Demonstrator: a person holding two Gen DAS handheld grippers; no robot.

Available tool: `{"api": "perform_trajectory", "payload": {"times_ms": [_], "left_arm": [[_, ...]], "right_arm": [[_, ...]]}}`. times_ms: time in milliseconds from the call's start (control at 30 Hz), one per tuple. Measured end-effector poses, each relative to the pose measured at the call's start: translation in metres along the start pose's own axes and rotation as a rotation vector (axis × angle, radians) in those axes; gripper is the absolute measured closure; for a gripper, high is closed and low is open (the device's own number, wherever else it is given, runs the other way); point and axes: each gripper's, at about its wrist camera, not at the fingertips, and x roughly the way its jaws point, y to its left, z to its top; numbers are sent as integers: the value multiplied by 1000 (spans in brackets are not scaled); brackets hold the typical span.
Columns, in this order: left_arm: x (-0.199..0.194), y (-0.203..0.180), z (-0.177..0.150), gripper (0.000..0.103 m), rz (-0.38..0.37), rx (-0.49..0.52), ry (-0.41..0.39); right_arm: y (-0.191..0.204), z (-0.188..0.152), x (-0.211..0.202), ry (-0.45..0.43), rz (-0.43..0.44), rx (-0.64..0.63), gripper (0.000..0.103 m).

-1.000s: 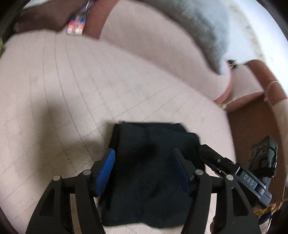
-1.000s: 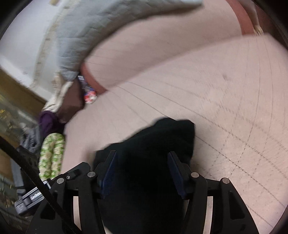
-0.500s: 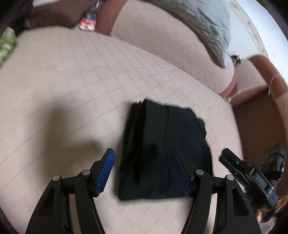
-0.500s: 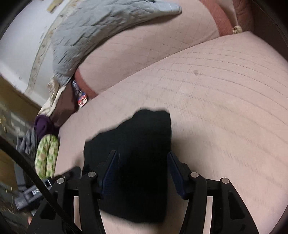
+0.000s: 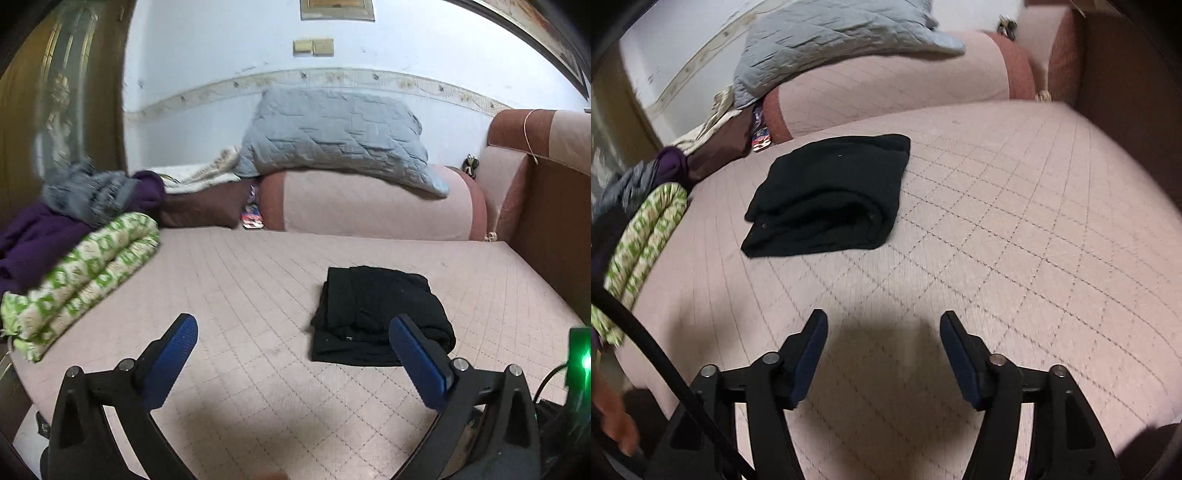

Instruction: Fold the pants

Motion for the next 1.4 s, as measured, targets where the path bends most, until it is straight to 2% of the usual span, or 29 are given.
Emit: {"api": "perform_trajectory", "payload": {"times_ms": [100, 133, 300, 367, 433, 567, 1067, 1400], "left_arm": [[-1, -12, 7, 0, -92, 56, 76], [0, -16, 6, 0, -100, 67, 96], [14, -20, -4, 0, -90, 54, 196], [27, -22, -11, 0, -96, 49, 272], [38, -24, -21, 0, -107, 44, 341], [48, -28, -34, 0, -122, 31, 420], [65, -33, -55, 0, -138, 32, 523], [68, -34, -61, 0, -122, 39, 551]], "right_arm": [[5, -5, -2, -17, -5, -27, 32], [5, -7, -2, -19, -9, -26, 30], [-2, -15, 9, 14, -9, -15, 29], [-2, -18, 14, 25, -18, -20, 29], [0, -21, 16, 22, -24, -35, 26], [9, -25, 19, 9, -51, -96, 22], [14, -25, 20, -32, -98, -140, 21], [17, -26, 19, -43, -110, -170, 20]]}}
